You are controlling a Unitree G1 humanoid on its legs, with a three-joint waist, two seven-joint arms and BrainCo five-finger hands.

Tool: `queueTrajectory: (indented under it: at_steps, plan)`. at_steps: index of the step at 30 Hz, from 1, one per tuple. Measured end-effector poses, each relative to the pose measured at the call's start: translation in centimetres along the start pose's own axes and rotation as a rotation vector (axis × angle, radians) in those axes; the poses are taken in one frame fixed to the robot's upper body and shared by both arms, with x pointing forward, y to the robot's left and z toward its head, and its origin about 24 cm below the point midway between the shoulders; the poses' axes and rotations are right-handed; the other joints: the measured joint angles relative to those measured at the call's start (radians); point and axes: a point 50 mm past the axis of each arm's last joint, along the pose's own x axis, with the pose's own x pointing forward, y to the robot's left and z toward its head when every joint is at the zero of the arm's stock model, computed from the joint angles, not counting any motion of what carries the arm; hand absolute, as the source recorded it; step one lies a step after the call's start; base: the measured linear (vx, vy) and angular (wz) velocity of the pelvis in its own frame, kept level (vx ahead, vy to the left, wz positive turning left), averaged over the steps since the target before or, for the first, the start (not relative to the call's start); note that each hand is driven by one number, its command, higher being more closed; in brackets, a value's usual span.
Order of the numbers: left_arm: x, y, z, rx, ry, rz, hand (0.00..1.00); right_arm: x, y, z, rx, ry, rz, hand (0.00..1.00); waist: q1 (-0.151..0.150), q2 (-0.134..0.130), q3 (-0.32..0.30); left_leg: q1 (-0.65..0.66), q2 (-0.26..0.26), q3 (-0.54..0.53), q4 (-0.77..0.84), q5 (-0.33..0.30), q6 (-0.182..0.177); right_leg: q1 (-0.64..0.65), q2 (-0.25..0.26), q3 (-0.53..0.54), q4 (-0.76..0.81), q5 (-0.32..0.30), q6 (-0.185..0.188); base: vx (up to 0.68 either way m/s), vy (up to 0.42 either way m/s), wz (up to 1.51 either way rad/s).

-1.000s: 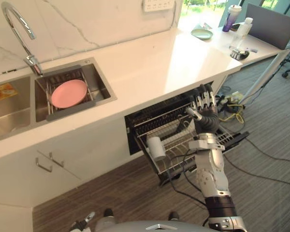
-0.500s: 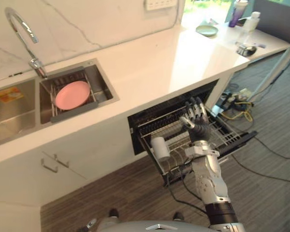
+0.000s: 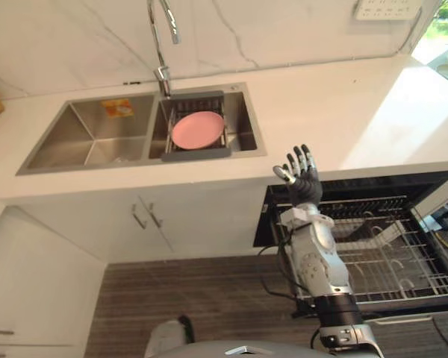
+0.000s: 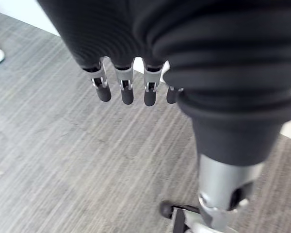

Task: Walk over to the sink, pick up the cup, carry it to the dishwasher, place the cup inside the dishwasher, then close the dishwasher door

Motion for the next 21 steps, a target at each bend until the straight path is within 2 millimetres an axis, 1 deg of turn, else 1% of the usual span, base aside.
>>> queueTrajectory:
  at_steps: [1, 2, 3, 4, 5, 6, 7, 8, 9, 10, 11, 12, 13, 14, 15, 16, 17, 18, 19, 20, 21]
  plan:
    - [0.0, 0.1, 0.7, 0.011, -0.025, 0.003, 0.0, -0.1, -0.3, -0.1, 0.008, -0.003, -0.019, 0.0, -0.002, -0.005, 0.0, 0.004, -0.022, -0.001, -0.01, -0.003, 0.004, -0.001, -0.018, -0.007, 0.007, 0.004, -0.042, 0.06, 0.368, 0.3]
    - [-0.1, -0.2, 1.7, 0.026, -0.059, -0.001, 0.0, -0.5, -0.9, -0.5, 0.006, 0.004, -0.06, 0.0, 0.0, -0.015, 0.007, 0.014, -0.048, -0.001, -0.044, -0.004, 0.026, -0.021, -0.042, -0.005, 0.055, 0.056, -0.142, 0.04, 0.221, 0.18]
    - [-0.1, -0.4, 2.0, 0.035, -0.072, -0.004, 0.0, -0.7, -1.2, -0.8, 0.003, 0.012, -0.08, 0.0, 0.001, -0.001, 0.005, 0.024, -0.051, 0.0, -0.066, 0.0, 0.029, -0.05, -0.05, 0.011, 0.1, 0.09, -0.201, 0.01, 0.279, 0.15]
    - [-0.2, -0.5, 2.5, 0.043, -0.104, -0.01, 0.0, -1.2, -1.8, -1.1, 0.02, 0.008, -0.121, 0.0, 0.0, 0.027, -0.003, 0.058, -0.054, -0.011, -0.122, 0.009, 0.04, -0.119, -0.045, 0.087, 0.224, 0.139, -0.287, 0.01, 0.214, 0.14]
    - [-0.3, -0.5, 2.8, 0.049, -0.12, -0.009, 0.0, -1.3, -1.7, -1.2, 0.03, 0.008, -0.13, 0.0, -0.007, 0.02, 0.001, 0.07, -0.057, -0.026, -0.14, 0.013, 0.046, -0.143, -0.026, 0.131, 0.284, 0.113, -0.254, 0.06, 0.261, 0.38]
    - [-0.4, 0.2, 3.8, 0.058, -0.151, 0.014, 0.0, -1.6, -1.5, -1.5, 0.034, 0.007, -0.137, 0.0, -0.016, -0.002, 0.006, 0.091, -0.067, -0.059, -0.171, 0.021, 0.052, -0.176, 0.039, 0.204, 0.366, 0.044, -0.197, 0.09, 0.169, 0.52]
    - [-0.4, 0.6, 4.6, 0.078, -0.167, 0.028, 0.0, -1.8, -1.4, -1.6, 0.037, 0.005, -0.141, 0.0, -0.019, -0.017, 0.008, 0.104, -0.072, -0.082, -0.198, 0.033, 0.062, -0.192, 0.097, 0.237, 0.39, -0.008, -0.178, 0.13, 0.162, 0.69]
    - [-0.5, 0.7, 5.5, 0.089, -0.178, 0.041, 0.0, -1.9, -1.3, -1.3, 0.046, -0.012, -0.146, 0.0, -0.019, -0.039, 0.006, 0.122, -0.076, -0.111, -0.23, 0.047, 0.069, -0.204, 0.184, 0.259, 0.384, -0.07, -0.152, 0.11, 0.072, 0.59]
    - [-0.5, 0.7, 5.7, 0.092, -0.177, 0.045, 0.0, -2.0, -1.3, -0.9, 0.048, -0.029, -0.144, 0.0, -0.02, -0.046, 0.003, 0.128, -0.078, -0.124, -0.245, 0.054, 0.07, -0.211, 0.223, 0.261, 0.371, -0.094, -0.145, 0.14, 0.062, 0.69]
    - [-0.6, 0.3, 6.0, 0.106, -0.18, 0.045, 0.0, -2.2, -1.3, 0.3, 0.052, -0.085, -0.139, 0.0, -0.025, -0.048, 0.002, 0.144, -0.082, -0.151, -0.27, 0.068, 0.067, -0.218, 0.298, 0.271, 0.321, -0.13, -0.144, 0.19, 0.028, 0.7]
    - [-0.8, -0.2, 6.2, 0.127, -0.183, 0.042, 0.0, -2.2, -1.6, 1.5, 0.057, -0.144, -0.144, 0.0, -0.029, -0.044, 0.004, 0.165, -0.087, -0.176, -0.291, 0.076, 0.074, -0.222, 0.362, 0.293, 0.254, -0.147, -0.154, 0.2, 0.011, 0.74]
    - [-0.8, -0.3, 6.3, 0.136, -0.187, 0.047, 0.0, -2.2, -1.9, 2.4, 0.056, -0.188, -0.152, 0.0, -0.031, -0.043, 0.004, 0.181, -0.095, -0.198, -0.302, 0.081, 0.082, -0.232, 0.396, 0.313, 0.208, -0.151, -0.166, 0.19, -0.01, 0.58]
    - [-0.9, -0.5, 6.5, 0.145, -0.191, 0.051, 0.0, -2.2, -2.1, 3.0, 0.055, -0.217, -0.16, 0.0, -0.034, -0.043, 0.004, 0.188, -0.099, -0.213, -0.311, 0.084, 0.086, -0.246, 0.411, 0.325, 0.186, -0.149, -0.168, 0.17, -0.031, 0.66]
    - [-0.9, -0.7, 6.5, 0.151, -0.193, 0.054, 0.0, -2.2, -2.7, 4.2, 0.044, -0.274, -0.174, 0.0, -0.043, -0.039, 0.006, 0.197, -0.101, -0.239, -0.324, 0.089, 0.094, -0.291, 0.439, 0.362, 0.155, -0.133, -0.191, 0.17, -0.036, 0.6]
    - [-0.9, -0.9, 6.5, 0.155, -0.193, 0.054, 0.0, -2.2, -2.8, 4.6, 0.038, -0.292, -0.174, 0.0, -0.047, -0.037, 0.007, 0.203, -0.101, -0.254, -0.327, 0.089, 0.094, -0.311, 0.445, 0.38, 0.15, -0.121, -0.2, 0.21, -0.049, 0.71]
    - [-0.9, -0.8, 6.4, 0.158, -0.191, 0.062, 0.0, -2.3, -2.9, 5.3, 0.029, -0.324, -0.168, 0.0, -0.053, -0.034, 0.008, 0.218, -0.1, -0.278, -0.334, 0.087, 0.093, -0.349, 0.444, 0.416, 0.152, -0.095, -0.206, 0.26, -0.09, 0.57]
    - [-0.9, -0.9, 6.2, 0.164, -0.189, 0.066, 0.0, -2.5, -2.7, 6.2, 0.032, -0.363, -0.159, 0.0, -0.053, -0.029, 0.011, 0.24, -0.094, -0.297, -0.333, 0.078, 0.093, -0.38, 0.44, 0.451, 0.165, -0.072, -0.208, 0.28, -0.108, 0.55]
    - [-0.9, -0.9, 6.0, 0.164, -0.187, 0.066, 0.0, -2.6, -2.5, 6.6, 0.035, -0.382, -0.149, 0.0, -0.054, -0.026, 0.012, 0.251, -0.089, -0.306, -0.328, 0.069, 0.089, -0.391, 0.436, 0.463, 0.164, -0.058, -0.208, 0.31, -0.149, 0.51]
    - [-0.9, -1.0, 5.9, 0.172, -0.189, 0.063, 0.0, -3.0, -2.0, 7.5, 0.041, -0.423, -0.125, 0.0, -0.055, -0.027, 0.012, 0.261, -0.083, -0.322, -0.292, 0.033, 0.074, -0.388, 0.419, 0.482, 0.136, -0.008, -0.202, 0.21, -0.121, 0.41]
    - [-0.8, -0.8, 5.9, 0.177, -0.192, 0.063, 0.0, -3.3, -1.8, 7.9, 0.043, -0.442, -0.114, 0.0, -0.053, -0.036, 0.006, 0.254, -0.085, -0.323, -0.262, 0.007, 0.066, -0.38, 0.401, 0.486, 0.103, 0.046, -0.207, 0.3, -0.249, 0.47]
    - [-0.8, -0.9, 5.5, 0.152, -0.188, 0.053, 0.0, -3.9, -1.4, 8.7, 0.043, -0.481, -0.087, 0.0, -0.047, -0.023, -0.008, 0.252, -0.041, -0.268, -0.183, -0.066, 0.037, -0.345, 0.404, 0.461, 0.091, 0.119, -0.201, 0.22, -0.233, 0.39]
